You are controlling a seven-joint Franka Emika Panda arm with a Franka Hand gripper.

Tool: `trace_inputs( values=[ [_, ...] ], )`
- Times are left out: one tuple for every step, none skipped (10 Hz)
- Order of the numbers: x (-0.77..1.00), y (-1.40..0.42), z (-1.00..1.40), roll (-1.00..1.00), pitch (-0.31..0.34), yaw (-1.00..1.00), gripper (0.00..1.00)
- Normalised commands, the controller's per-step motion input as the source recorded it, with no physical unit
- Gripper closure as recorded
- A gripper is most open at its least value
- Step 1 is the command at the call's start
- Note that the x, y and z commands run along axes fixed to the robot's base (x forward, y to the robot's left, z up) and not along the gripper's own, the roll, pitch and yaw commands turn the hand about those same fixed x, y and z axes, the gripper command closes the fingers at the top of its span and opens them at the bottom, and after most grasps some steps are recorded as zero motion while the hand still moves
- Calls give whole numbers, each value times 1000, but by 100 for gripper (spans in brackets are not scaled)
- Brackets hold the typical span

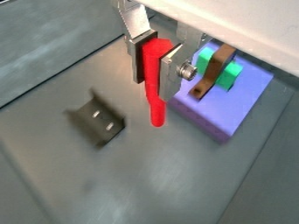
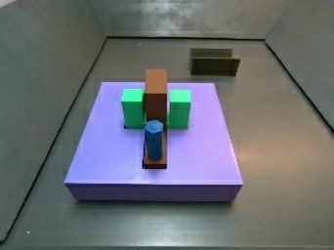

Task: Pick up the red object. Move up. Move to above the board. Insert the red object.
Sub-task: Move to above the board.

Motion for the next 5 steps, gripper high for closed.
trace_inputs(
  values=[
    [178, -1400, 119, 0, 26, 14, 100],
    [183, -1400, 125, -13, 45, 8, 100],
    [192, -1400, 127, 10, 66, 10, 100],
    [218, -1400, 128, -4, 98, 6, 100],
    [244, -1400, 132, 1, 130, -5, 100]
  ],
)
